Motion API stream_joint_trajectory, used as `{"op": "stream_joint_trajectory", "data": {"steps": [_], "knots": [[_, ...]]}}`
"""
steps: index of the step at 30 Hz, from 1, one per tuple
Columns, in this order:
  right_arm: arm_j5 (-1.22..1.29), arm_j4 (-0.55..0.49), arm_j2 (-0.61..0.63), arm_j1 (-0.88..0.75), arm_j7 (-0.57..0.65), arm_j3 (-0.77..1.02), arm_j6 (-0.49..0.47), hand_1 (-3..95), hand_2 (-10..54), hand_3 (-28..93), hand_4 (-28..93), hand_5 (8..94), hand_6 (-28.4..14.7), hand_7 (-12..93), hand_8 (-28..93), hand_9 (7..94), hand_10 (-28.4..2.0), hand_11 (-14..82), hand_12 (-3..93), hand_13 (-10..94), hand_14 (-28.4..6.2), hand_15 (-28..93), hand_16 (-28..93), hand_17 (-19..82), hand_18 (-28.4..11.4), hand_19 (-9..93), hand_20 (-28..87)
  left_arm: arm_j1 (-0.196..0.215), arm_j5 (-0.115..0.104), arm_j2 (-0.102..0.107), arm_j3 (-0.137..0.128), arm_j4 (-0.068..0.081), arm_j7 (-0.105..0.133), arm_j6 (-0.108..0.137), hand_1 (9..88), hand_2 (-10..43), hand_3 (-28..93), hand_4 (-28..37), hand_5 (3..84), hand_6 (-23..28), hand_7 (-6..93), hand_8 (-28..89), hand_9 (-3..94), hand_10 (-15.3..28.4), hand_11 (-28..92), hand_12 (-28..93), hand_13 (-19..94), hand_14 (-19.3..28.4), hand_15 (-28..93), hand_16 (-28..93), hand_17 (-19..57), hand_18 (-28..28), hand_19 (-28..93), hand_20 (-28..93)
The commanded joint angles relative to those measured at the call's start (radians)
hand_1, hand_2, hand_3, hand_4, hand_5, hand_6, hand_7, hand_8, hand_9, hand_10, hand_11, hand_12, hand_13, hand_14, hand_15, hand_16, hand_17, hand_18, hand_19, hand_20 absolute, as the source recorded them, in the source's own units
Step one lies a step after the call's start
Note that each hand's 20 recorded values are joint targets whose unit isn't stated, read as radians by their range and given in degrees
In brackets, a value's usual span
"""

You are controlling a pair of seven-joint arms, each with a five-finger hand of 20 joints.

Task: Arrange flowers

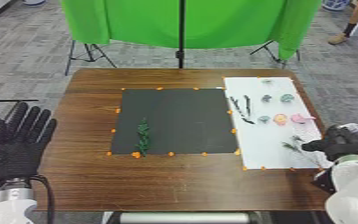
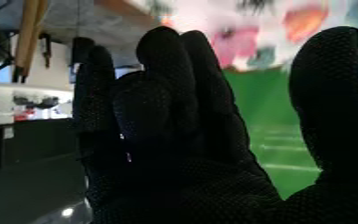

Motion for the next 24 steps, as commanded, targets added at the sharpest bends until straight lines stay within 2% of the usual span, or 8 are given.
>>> {"op": "stream_joint_trajectory", "data": {"steps": [1, 6, 13, 19, 24], "knots": [[-0.059, 0.063, -0.014, 0.038, -0.001, -0.052, 0.024, 34.7, -9.5, 73, -28, 67.3, -8.7, 11, -10, 63.9, -21.3, 51.0, 29.1, 62, -16.5, 81, 28, 31, -27.5, 90, 9, 0.029, -0.002, -0.013, 0.007, -0.005, 0.005, 0.003, 28.7, 11.0, 79, -28.3, 45.4, 8.6, 8.0, -9, 40.7, 14.9, 16, 8, 31, 15.1, 26, -7, -6.6, 14.0, 35, 11], [-0.097, 0.073, -0.014, 0.028, 0.004, -0.046, 0.062, 38.6, -9.5, 75, -28, 67.7, -8.4, 12, -10, 64.4, -20.8, 52.4, 28.8, 63, -15.9, 81, 28, 32, -27.3, 91, 10, 0.036, -0.003, -0.017, 0.001, -0.007, 0.006, 0.006, 28.7, 11.0, 79, -28.3, 45.4, 8.6, 8.0, -9, 40.7, 15.0, 16, 8, 31, 15.1, 26, -7, -6.6, 14.0, 35, 11], [-0.129, 0.123, -0.023, 0.026, 0.010, -0.041, 0.088, 42.3, -9.5, 78, -28, 69.7, -7.4, 13, -10, 66.0, -20.1, 52.6, 28.3, 65, -15.2, 81, 28, 33, -26.7, 91, 10, 0.044, -0.025, -0.023, 0.004, -0.011, 0.009, 0.012, 28.7, 10.9, 78, -28.3, 45.5, 8.6, 8.2, -9, 40.6, 14.9, 16, 8, 31, 15.1, 26, -7, -6.6, 14.0, 35, 11], [-0.092, 0.144, -0.030, 0.039, 0.013, -0.052, 0.063, 45.4, -9.5, 77, -28, 71.7, -6.1, 16, -11, 66.9, -19.2, 52.7, 28.4, 66, -14.6, 80, 28, 34, -26.5, 92, 10, 0.042, -0.024, -0.024, 0.006, -0.008, 0.008, 0.004, 28.6, 10.9, 78, -28.3, 45.5, 8.6, 8.4, -9, 40.7, 15.0, 16, 8, 31, 15.2, 26, -7, -6.5, 13.9, 35, 11], [-0.114, 0.171, -0.034, 0.053, 0.000, -0.074, 0.111, 45.9, -9.5, 76, -28, 73.4, -5.1, 17, -12, 68.7, -18.5, 51.9, 27.8, 67, -14.1, 80, 28, 34, -26.2, 91, 10, 0.038, -0.024, -0.024, 0.013, -0.007, 0.005, 0.006, 28.6, 10.8, 78, -28.3, 45.5, 8.6, 8.5, -10, 40.7, 15.0, 16, 8, 31, 15.1, 26, -7, -6.6, 14.0, 35, 11]]}}
